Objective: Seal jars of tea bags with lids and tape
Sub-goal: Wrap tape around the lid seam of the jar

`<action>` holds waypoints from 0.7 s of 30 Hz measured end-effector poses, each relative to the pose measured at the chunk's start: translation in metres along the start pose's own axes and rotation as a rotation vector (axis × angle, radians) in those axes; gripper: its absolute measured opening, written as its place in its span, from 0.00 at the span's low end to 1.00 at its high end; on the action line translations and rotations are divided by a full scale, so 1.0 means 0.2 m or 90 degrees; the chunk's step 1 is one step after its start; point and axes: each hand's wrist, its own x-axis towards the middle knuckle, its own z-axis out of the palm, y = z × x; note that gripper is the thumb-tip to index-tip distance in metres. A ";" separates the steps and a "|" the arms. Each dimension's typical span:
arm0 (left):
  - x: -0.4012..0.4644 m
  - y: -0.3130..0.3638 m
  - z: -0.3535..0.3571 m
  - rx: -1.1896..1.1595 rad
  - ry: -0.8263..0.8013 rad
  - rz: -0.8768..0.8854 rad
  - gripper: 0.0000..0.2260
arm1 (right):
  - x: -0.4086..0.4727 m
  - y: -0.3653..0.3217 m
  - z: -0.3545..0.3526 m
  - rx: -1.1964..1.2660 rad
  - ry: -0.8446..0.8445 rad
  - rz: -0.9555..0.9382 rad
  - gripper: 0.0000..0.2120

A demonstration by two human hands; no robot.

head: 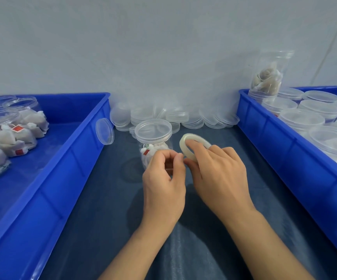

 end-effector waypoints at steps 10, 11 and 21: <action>0.00 -0.02 0.01 -0.059 -0.064 -0.017 0.03 | -0.01 -0.03 -0.04 0.163 -0.075 0.157 0.24; 0.00 -0.02 0.00 -0.072 -0.065 -0.024 0.05 | 0.00 -0.03 -0.05 0.164 -0.068 0.141 0.24; 0.06 -0.05 -0.03 -0.058 0.004 -0.035 0.05 | -0.01 -0.03 -0.04 0.126 -0.063 0.043 0.15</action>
